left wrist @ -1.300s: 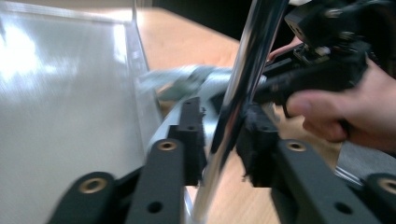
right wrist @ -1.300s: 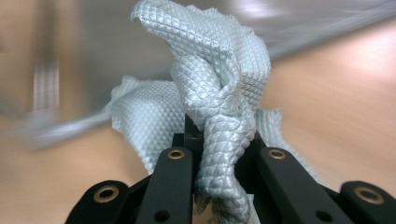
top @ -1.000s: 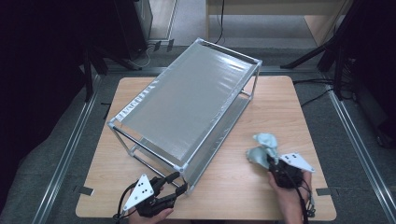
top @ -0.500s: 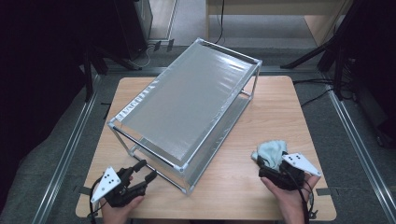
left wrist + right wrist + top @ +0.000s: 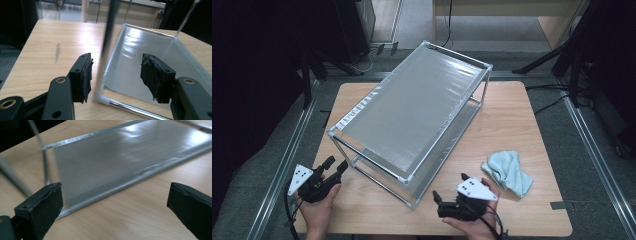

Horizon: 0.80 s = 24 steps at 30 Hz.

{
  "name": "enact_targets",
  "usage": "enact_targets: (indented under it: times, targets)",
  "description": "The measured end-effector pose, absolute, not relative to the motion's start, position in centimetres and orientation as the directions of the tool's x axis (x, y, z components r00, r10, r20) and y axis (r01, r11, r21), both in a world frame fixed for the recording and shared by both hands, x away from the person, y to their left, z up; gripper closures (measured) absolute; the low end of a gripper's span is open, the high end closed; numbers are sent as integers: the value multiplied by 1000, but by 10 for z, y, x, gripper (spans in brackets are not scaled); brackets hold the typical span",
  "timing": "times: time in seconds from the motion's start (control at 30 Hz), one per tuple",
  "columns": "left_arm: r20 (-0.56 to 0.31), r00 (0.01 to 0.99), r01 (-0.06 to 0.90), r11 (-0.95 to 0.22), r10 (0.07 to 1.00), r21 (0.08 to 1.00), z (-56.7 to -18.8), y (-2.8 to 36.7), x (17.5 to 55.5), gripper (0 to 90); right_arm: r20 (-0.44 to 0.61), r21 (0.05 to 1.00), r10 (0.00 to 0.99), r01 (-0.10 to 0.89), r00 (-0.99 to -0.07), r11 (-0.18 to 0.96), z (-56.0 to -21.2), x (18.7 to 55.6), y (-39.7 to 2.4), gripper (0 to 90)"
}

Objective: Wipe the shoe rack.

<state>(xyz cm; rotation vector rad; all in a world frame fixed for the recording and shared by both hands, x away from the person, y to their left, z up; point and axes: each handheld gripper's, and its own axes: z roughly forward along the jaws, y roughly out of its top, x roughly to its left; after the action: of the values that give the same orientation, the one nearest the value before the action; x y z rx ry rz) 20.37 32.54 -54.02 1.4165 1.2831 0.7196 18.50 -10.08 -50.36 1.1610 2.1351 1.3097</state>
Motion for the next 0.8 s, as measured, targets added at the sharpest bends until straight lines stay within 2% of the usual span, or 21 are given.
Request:
enact_targets:
  times: [0.1, 0.2, 0.3, 0.33, 0.4, 0.43, 0.63, 0.8]
  targets:
    - [-172, 230, 321, 92, 958, 943, -543, 329, 216, 429, 98, 862, 759, 436, -644, 259, -508, 176, -81, 8]
    - [-183, 238, 336, 96, 954, 937, -548, 332, 229, 442, 103, 865, 729, 422, -677, 270, -511, 171, -67, 10]
    - [-187, 246, 346, 94, 951, 933, -551, 331, 240, 498, 112, 859, 706, 425, -700, 285, -516, 169, -52, 55]
    - [-185, 255, 354, 87, 949, 931, -551, 331, 243, 544, 111, 857, 700, 425, -705, 291, -518, 168, -48, 95]
    - [-173, 255, 387, 63, 951, 920, -553, 326, 246, 727, 65, 864, 719, 400, -692, 307, -520, 165, -40, 250]
    - [-168, 252, 386, 60, 953, 920, -554, 325, 246, 787, 48, 870, 725, 386, -687, 308, -521, 163, -38, 371]
    - [-153, 294, 401, 24, 943, 916, -551, 317, 238, 801, 77, 880, 718, 385, -692, 277, -521, 162, -51, 662]
    - [-118, 378, 398, -46, 918, 916, -548, 293, 223, 807, 101, 878, 767, 419, -634, 231, -522, 172, -83, 791]
